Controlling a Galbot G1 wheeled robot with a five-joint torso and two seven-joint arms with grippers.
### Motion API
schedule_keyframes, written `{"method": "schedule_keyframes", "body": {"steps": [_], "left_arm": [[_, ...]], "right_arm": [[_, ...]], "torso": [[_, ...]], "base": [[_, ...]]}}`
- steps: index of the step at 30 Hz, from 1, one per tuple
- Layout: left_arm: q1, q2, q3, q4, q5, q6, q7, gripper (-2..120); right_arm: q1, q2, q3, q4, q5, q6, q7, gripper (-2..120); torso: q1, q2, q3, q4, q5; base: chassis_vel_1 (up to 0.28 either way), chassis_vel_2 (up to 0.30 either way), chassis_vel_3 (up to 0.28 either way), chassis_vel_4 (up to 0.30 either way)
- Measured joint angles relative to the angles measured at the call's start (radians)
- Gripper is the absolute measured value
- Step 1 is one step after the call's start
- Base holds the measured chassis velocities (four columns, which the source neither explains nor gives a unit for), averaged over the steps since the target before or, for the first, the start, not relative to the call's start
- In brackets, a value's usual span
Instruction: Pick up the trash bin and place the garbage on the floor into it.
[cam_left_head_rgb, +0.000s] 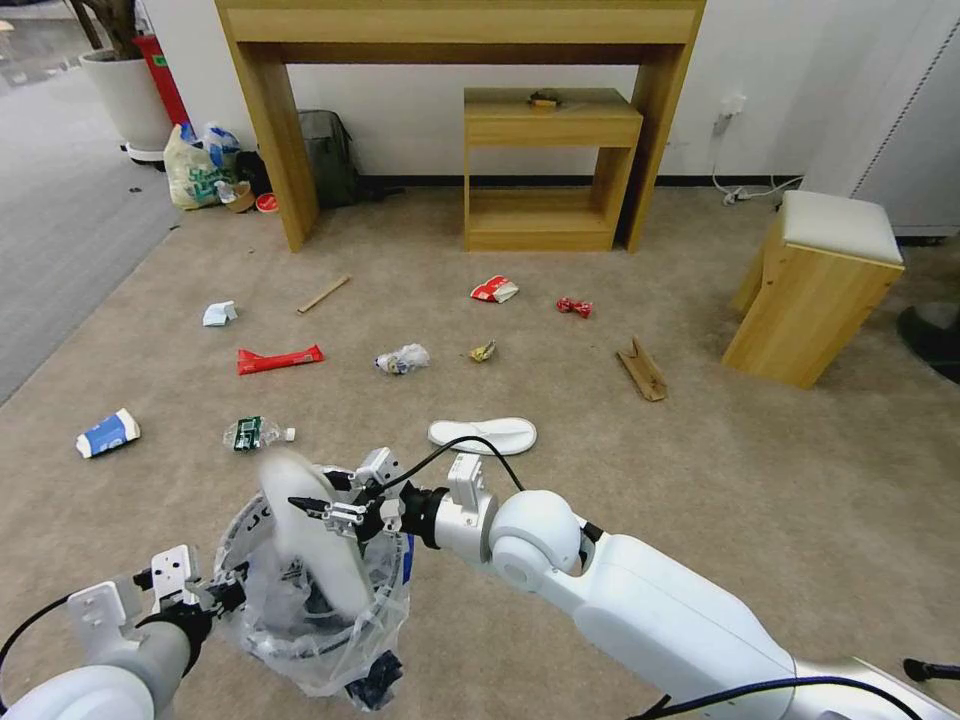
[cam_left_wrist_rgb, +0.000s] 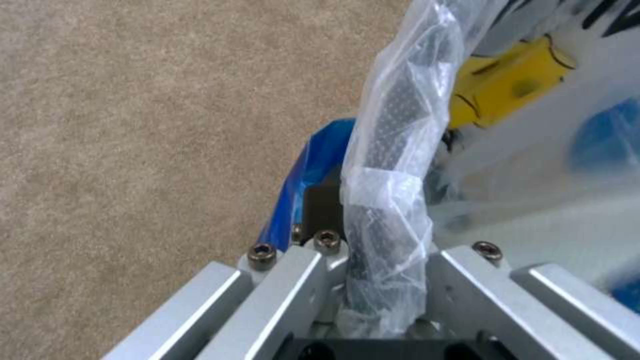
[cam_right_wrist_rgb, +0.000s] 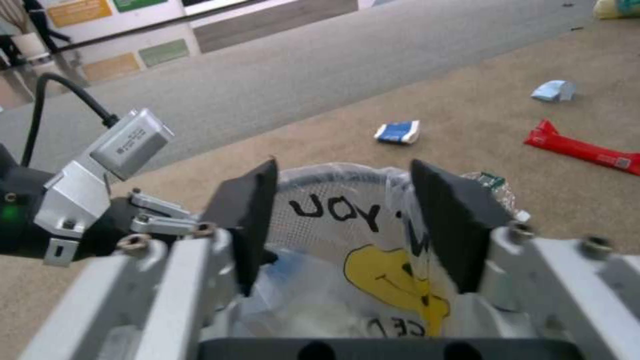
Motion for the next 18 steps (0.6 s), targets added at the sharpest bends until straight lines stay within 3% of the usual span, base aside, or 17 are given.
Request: {"method": "schedule_keyframes", "body": {"steps": [3,10,15,18], "left_arm": [[-0.005,0.008,0.000,0.000,-0.015,0.000,-0.005,0],[-0.009,0.015,0.000,0.014,-0.027,0.000,-0.013,0],[-0.009,0.015,-0.001,0.026,-0.026,0.000,-0.012,0],[-0.010,0.015,-0.004,0.031,-0.024,0.000,-0.011,0]], "right_arm": [[-0.003,-0.008,0.013,0.012,0.000,0.001,0.005,75],[-0.013,-0.015,0.079,0.047,0.002,0.003,0.025,96],[-0.032,-0.046,0.137,0.083,0.005,-0.003,0.040,100],[-0.076,-0.083,0.222,0.095,0.006,-0.005,0.046,100]], "torso": [[0.000,0.000,0.000,-0.0001,0.0000],[0.000,0.000,0.000,0.0001,0.0000],[0.000,0.000,0.000,0.0000,0.0000],[0.000,0.000,0.000,0.0000,0.0000]], "base": [[0.000,0.000,0.000,0.000],[0.000,0.000,0.000,0.000],[0.000,0.000,0.000,0.000],[0.000,0.000,0.000,0.000]]}}
